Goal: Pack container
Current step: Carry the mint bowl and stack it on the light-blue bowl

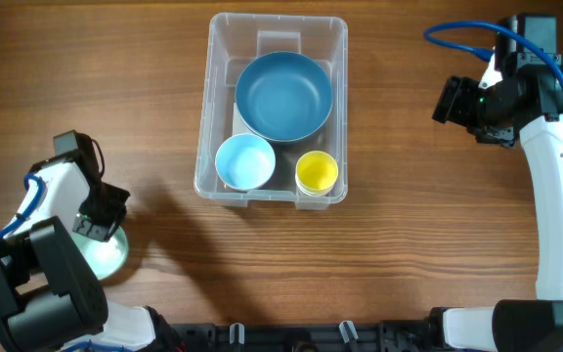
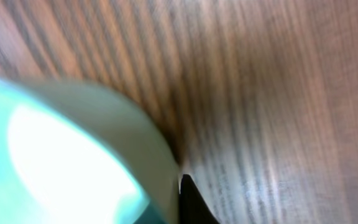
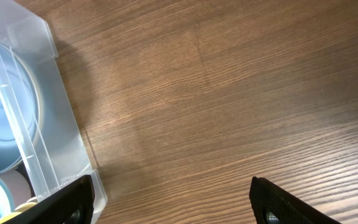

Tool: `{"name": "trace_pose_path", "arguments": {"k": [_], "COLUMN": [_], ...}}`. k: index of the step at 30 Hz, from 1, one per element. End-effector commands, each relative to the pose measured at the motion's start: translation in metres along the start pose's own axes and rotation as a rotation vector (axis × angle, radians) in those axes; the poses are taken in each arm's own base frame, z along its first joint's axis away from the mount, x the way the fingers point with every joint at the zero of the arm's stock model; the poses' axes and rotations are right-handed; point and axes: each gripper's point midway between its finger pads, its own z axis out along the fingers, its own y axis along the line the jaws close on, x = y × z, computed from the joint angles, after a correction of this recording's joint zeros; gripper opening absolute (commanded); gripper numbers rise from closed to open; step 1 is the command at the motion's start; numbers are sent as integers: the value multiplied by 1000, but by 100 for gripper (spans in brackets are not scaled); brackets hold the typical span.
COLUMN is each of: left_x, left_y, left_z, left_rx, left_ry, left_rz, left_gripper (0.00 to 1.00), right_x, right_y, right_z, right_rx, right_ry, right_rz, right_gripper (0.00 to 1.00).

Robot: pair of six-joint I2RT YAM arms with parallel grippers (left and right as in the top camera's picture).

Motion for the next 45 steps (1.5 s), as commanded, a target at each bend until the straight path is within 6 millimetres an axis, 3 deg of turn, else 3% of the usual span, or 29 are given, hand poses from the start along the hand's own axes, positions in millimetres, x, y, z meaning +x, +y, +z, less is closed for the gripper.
{"name": "trace_pose_path", "arguments": {"k": [1, 5, 10, 13, 17, 20, 22, 27, 32, 36, 38, 40, 45], "left_x": [-15, -17, 16, 64, 135, 177, 203, 229, 238, 239, 239, 239, 229], "left_y": [-18, -41, -99, -140, -169, -179, -186, -195, -202, -202, -202, -202, -198], "left_z": [-27, -76, -182, -247, -282, -277, -263, -217, -178, -170, -170, -170, -175], "left_rx": [41, 96, 298, 444, 568, 576, 547, 415, 323, 295, 295, 295, 278], "left_ry": [-41, -93, -208, -308, -372, -369, -350, -274, -200, -186, -186, -186, -213], "left_rz": [63, 130, 381, 645, 905, 1054, 1146, 1231, 1258, 1263, 1263, 1263, 1252], "left_gripper": [4, 4, 4, 4, 4, 4, 4, 4, 4, 5, 27, 38, 41], "right_x": [2, 2, 2, 2, 2, 3, 3, 3, 3, 3, 3, 3, 3], "right_y": [2, 2, 2, 2, 2, 3, 3, 3, 3, 3, 3, 3, 3], "right_z": [6, 6, 6, 6, 6, 6, 6, 6, 6, 6, 6, 6, 6], "right_rx": [-6, -6, -6, -6, -7, -10, -13, -13, -13, -13, -13, -12, -12], "right_ry": [22, 22, 23, 23, 23, 24, 25, 25, 26, 25, 25, 25, 26], "right_rz": [-13, -13, -13, -13, -13, -13, -13, -13, -13, -13, -13, -13, -14], "right_gripper": [81, 81, 81, 81, 81, 81, 81, 81, 81, 81, 81, 81, 81]}}
